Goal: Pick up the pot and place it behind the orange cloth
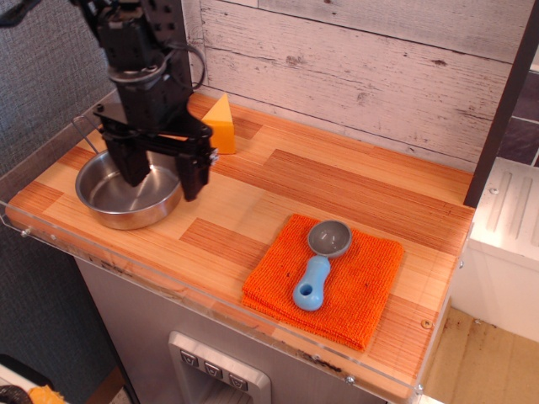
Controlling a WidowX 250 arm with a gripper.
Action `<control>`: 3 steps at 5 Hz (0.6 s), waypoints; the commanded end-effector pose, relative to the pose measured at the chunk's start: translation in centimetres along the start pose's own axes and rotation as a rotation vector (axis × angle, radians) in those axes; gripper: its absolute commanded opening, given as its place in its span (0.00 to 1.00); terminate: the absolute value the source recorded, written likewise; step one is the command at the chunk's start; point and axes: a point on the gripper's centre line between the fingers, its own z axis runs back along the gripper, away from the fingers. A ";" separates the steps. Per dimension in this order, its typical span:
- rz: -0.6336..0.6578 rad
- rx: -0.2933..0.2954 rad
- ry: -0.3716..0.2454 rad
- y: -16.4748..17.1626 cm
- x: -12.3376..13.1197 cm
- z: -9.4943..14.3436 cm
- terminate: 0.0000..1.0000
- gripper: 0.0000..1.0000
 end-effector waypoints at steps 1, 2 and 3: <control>-0.074 0.007 -0.031 1.4 1.0 -2.0 0.00 1.00; -0.075 0.021 -0.019 1.6 1.0 -3.4 0.00 1.00; -0.067 0.008 0.016 1.4 1.0 -4.6 0.00 1.00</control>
